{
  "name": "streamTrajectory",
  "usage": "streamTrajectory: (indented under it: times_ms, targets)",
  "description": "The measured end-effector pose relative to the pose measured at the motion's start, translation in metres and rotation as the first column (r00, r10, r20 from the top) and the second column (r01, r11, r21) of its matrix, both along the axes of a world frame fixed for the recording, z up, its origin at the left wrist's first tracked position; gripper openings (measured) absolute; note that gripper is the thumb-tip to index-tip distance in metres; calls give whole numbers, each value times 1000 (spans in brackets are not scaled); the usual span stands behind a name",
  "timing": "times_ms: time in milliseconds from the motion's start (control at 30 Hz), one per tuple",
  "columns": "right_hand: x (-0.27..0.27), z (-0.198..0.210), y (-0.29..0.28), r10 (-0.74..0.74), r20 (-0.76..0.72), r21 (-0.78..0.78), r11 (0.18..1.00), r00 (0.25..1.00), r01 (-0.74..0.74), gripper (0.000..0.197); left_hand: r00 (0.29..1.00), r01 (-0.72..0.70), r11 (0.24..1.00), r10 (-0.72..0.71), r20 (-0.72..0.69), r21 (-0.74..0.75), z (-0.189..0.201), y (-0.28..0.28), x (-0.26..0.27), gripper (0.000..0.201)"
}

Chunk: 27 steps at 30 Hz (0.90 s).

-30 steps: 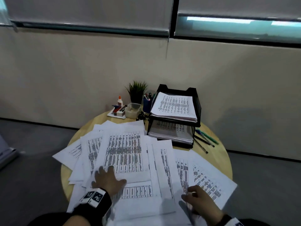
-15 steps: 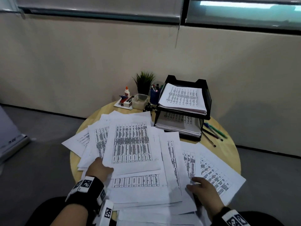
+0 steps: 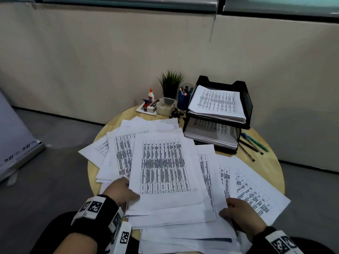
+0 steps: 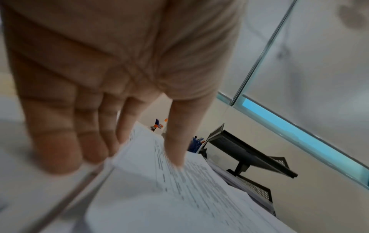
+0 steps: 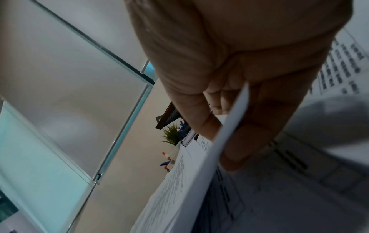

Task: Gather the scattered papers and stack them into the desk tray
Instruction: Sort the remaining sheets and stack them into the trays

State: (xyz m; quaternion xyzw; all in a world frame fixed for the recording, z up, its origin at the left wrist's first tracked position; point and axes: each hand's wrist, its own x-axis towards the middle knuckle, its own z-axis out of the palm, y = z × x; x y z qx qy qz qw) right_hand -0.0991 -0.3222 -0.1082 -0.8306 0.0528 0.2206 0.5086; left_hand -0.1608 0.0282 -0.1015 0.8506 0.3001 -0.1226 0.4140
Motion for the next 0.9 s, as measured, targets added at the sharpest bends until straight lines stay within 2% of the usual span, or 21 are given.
streamTrajectory:
  times_ms: [67, 133, 267, 300, 333, 400, 467, 533, 633, 667, 733, 767, 900]
  targets:
    - [0, 2, -3, 17, -11, -4, 1000, 1000, -17, 22, 994, -91, 996, 90, 69, 19, -5, 3, 6, 39]
    - [-1, 0, -3, 23, -19, -1, 1000, 1000, -23, 16, 988, -121, 992, 116, 103, 41, -6, 1, 11, 45]
    - [4, -11, -2, 19, 12, -15, 1000, 1000, -19, 26, 992, -112, 986, 103, 77, 126, -5, -9, 18, 38]
    - [3, -11, 0, 33, 19, -10, 999, 999, -32, 19, 990, -126, 987, 118, 78, 104, -4, -10, 18, 29]
    - [3, -11, 1, 48, 33, 0, 999, 998, -48, 14, 985, -152, 986, 146, 87, 64, -8, -10, 20, 32]
    - [2, -10, 3, 69, 37, 15, 997, 997, -69, 14, 974, -199, 979, 202, 103, -37, -12, -12, 22, 55]
    - [1, -9, 7, 75, -3, 54, 996, 997, -74, 21, 970, -208, 973, 218, 111, -94, -9, -14, 21, 52]
    - [2, -8, 10, 54, -48, 84, 995, 997, -50, 23, 986, -132, 990, 136, 93, -48, -9, -15, 22, 38]
    - [0, -2, 13, -25, -95, 166, 985, 995, 40, 11, 999, 20, 999, -22, 39, 42, -6, -14, 22, 18]
    - [0, -1, 13, -67, -114, 210, 974, 991, 91, 13, 998, 60, 996, -61, 25, 63, -5, -14, 20, 17]
    - [1, 1, 14, -112, -165, 269, 951, 980, 154, 45, 990, 143, 986, -141, -18, 91, -4, -14, 17, 14]
    - [2, 1, 14, -122, -182, 306, 936, 976, 174, 54, 981, 191, 976, -186, -49, 101, -1, -16, 14, 14]
    - [1, 9, 21, -127, -184, 342, 921, 975, 184, 50, 916, 383, 920, -368, -157, 80, 7, -25, 6, 22]
